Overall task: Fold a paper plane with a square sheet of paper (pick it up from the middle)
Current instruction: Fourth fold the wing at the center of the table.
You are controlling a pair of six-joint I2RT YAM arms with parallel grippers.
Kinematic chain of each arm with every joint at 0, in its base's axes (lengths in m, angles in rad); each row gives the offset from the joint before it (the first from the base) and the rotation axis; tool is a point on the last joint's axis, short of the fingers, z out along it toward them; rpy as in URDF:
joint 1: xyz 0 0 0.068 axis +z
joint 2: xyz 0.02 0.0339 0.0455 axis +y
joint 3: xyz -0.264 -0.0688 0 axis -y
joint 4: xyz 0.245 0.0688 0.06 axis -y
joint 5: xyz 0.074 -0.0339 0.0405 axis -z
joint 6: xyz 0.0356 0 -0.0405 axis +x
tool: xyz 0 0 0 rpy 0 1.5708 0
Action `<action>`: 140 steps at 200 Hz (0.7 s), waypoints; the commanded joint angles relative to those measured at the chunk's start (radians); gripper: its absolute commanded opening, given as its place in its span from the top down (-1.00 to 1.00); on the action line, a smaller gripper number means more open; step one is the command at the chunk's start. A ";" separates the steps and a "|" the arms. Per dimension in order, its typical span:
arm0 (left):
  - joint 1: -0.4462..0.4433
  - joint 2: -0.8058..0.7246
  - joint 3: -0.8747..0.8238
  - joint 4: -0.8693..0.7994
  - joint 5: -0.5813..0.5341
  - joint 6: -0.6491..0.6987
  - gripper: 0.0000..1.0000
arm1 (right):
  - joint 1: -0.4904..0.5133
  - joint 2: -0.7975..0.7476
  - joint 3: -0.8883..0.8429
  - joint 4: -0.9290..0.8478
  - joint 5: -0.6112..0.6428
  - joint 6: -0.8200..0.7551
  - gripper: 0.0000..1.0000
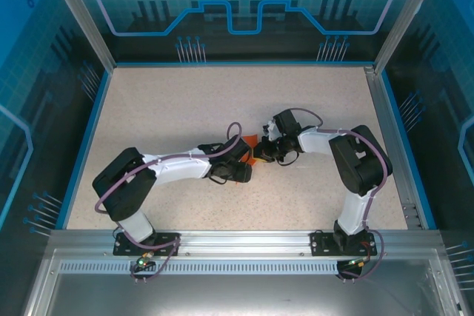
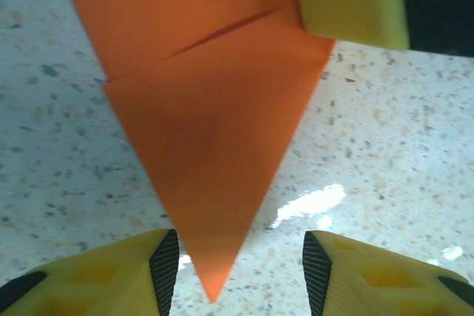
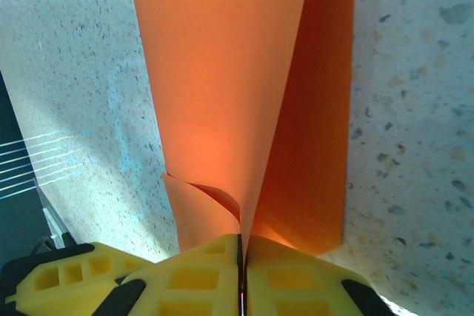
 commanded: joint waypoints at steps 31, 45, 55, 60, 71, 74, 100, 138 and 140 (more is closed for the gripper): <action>-0.051 0.041 0.071 -0.063 -0.176 0.043 -0.04 | 0.019 -0.031 -0.001 0.017 -0.035 0.035 0.82; -0.068 0.049 0.079 -0.065 -0.183 0.047 -0.05 | 0.019 -0.033 0.000 0.023 -0.042 0.041 0.82; -0.078 0.053 0.080 -0.063 -0.191 0.048 -0.07 | 0.018 -0.033 0.003 0.023 -0.044 0.043 0.82; -0.081 0.056 0.083 -0.065 -0.196 0.045 -0.08 | 0.019 -0.035 0.004 0.022 -0.044 0.042 0.82; -0.087 0.067 0.091 -0.076 -0.213 0.039 -0.08 | 0.019 -0.033 0.006 0.021 -0.046 0.043 0.82; -0.088 0.072 0.093 -0.079 -0.217 0.036 -0.08 | 0.019 -0.033 0.007 0.021 -0.047 0.043 0.82; -0.097 0.103 0.110 -0.099 -0.267 0.029 -0.08 | 0.020 -0.032 0.007 0.026 -0.055 0.047 0.82; -0.109 0.134 0.124 -0.110 -0.319 0.019 -0.05 | 0.020 -0.033 0.014 0.015 -0.057 0.043 0.81; -0.110 0.134 0.124 -0.110 -0.321 0.020 -0.05 | 0.019 -0.033 0.015 0.015 -0.057 0.043 0.81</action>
